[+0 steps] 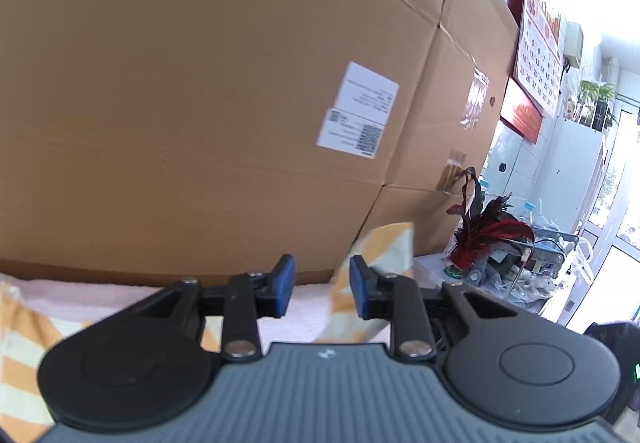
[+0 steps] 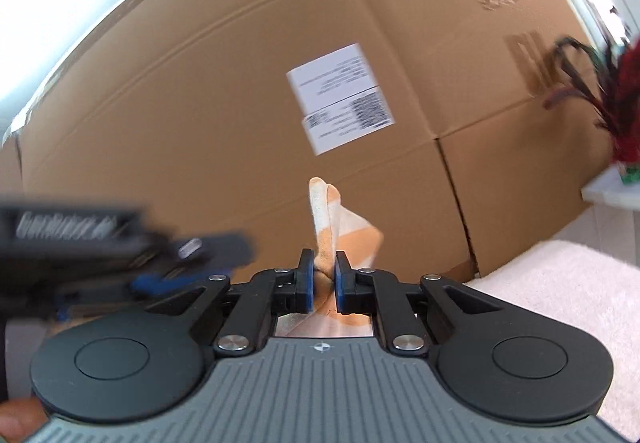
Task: Fold clothes
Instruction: 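Grasp the striped shirt end with the right gripper while the left gripper opens, then lift the shirt end with the right gripper and stretch it away from the shirt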
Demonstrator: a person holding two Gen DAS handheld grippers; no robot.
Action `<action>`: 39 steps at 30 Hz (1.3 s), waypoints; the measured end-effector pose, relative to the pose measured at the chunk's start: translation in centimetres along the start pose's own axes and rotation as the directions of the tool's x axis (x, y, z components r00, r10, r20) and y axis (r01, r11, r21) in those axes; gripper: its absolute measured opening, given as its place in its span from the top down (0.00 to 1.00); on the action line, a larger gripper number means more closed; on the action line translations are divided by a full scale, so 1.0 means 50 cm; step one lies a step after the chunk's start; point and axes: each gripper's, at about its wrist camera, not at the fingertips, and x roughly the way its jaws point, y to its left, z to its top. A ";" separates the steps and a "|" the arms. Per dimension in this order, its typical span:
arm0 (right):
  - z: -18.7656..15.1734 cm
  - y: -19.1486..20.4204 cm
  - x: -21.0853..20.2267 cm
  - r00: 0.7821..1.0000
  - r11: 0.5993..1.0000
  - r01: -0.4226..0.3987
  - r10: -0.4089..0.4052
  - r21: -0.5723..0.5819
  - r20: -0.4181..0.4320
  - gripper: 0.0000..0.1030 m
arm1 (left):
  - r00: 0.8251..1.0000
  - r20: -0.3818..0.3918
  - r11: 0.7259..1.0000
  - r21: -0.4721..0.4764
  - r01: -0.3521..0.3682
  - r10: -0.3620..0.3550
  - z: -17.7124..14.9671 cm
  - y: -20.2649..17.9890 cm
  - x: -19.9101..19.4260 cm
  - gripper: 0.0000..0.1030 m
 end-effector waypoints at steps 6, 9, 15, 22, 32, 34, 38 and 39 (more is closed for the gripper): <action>0.010 -0.046 -0.010 0.997 0.977 -0.058 0.048 0.205 0.054 0.89 | 0.979 -0.086 0.982 0.025 0.188 -0.185 -0.088 0.014 -0.101 0.93; 0.008 -0.044 -0.010 0.996 0.974 -0.082 0.071 0.210 0.057 0.89 | 0.949 -0.171 0.959 0.051 0.278 -0.266 -0.139 -0.014 -0.105 0.89; 0.010 -0.056 -0.024 0.980 0.946 -0.184 0.156 0.268 0.120 0.89 | 0.963 -0.246 0.994 -0.047 0.102 -0.110 -0.148 0.037 -0.015 0.86; 0.012 -0.096 -0.026 0.967 0.881 -0.241 0.180 0.406 0.182 0.89 | 0.978 -0.208 0.989 -0.143 -0.023 -0.007 -0.125 0.128 0.000 0.73; 0.009 -0.111 -0.027 0.969 0.865 -0.232 0.164 0.445 0.186 0.89 | 0.986 -0.051 0.960 -0.223 -0.169 0.162 -0.122 0.187 -0.052 0.60; 0.010 -0.112 -0.030 0.970 0.871 -0.219 0.148 0.440 0.191 0.89 | 0.988 -0.056 0.963 -0.224 -0.150 0.141 -0.125 0.190 -0.052 0.51; 0.013 -0.107 -0.038 0.973 0.897 -0.187 0.112 0.400 0.203 0.89 | 0.993 -0.092 0.963 -0.250 -0.098 0.077 -0.129 0.202 -0.047 0.41; 0.014 -0.102 -0.039 0.974 0.911 -0.169 0.097 0.376 0.203 0.89 | 0.993 -0.102 0.963 -0.254 -0.088 0.063 -0.129 0.203 -0.045 0.41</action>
